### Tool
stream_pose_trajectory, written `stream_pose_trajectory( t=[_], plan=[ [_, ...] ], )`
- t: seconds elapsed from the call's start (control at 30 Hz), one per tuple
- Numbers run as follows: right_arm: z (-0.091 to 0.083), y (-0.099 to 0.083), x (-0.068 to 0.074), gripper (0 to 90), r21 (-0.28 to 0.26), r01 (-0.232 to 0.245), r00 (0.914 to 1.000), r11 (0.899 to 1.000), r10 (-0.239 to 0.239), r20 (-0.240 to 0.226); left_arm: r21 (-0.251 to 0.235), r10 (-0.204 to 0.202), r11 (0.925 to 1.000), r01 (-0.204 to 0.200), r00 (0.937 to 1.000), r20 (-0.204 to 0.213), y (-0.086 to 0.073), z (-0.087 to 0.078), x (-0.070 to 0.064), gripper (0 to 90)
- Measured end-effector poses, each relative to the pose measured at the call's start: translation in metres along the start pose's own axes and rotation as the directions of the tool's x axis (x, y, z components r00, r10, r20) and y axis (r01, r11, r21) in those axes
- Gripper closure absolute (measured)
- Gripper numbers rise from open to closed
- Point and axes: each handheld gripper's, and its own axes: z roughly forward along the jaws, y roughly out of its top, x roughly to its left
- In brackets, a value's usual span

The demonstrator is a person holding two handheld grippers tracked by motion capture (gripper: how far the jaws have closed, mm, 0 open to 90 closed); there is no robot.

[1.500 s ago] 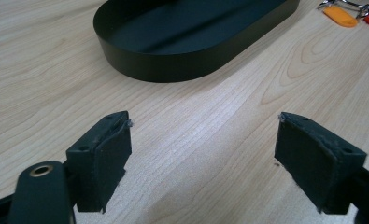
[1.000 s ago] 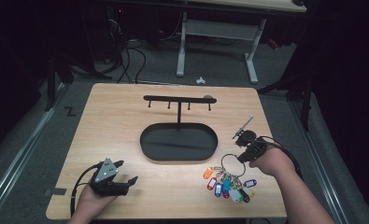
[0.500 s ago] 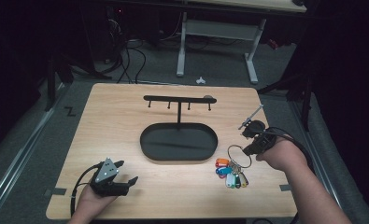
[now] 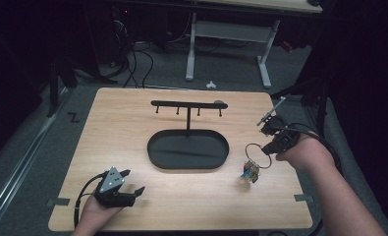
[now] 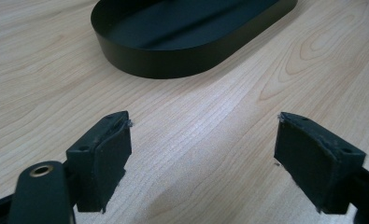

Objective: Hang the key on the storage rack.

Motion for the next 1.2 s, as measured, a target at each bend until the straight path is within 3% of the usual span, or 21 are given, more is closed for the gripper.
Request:
stream_pose_trajectory(
  t=[0.2, 0.23, 0.33, 0.9, 1.2],
  plan=[
    [-0.019, 0.008, -0.001, 87.8, -0.006, 0.010, 0.9993, 1.000, -0.010, 0.037, -0.004, -0.001, 1.0000, 0.001, 1.0000, -0.001, 0.000, 0.000, 0.000, 19.4],
    [-0.020, 0.009, 0.000, 87.8, -0.006, -0.008, 0.9992, 1.000, 0.009, 0.039, -0.003, -0.001, 1.0000, 0.001, 1.0000, 0.000, 0.000, -0.001, 0.000, 19.4],
    [-0.021, 0.013, 0.001, 87.8, -0.011, 0.017, 0.9990, 1.000, -0.017, 0.042, 0.000, -0.004, 1.0000, 0.004, 1.0000, 0.003, 0.000, -0.001, 0.000, 19.4],
    [-0.027, 0.046, 0.015, 87.8, -0.017, 0.058, 0.9973, 0.998, -0.057, 0.047, -0.003, -0.006, 1.0000, 0.006, 1.0000, 0.004, 0.000, -0.001, 0.001, 19.4],
    [-0.024, 0.076, 0.030, 87.8, -0.033, 0.128, 0.9911, 0.991, -0.127, 0.039, -0.002, -0.005, 1.0000, 0.005, 1.0000, 0.006, 0.000, 0.000, 0.001, 19.4]
  ],
)
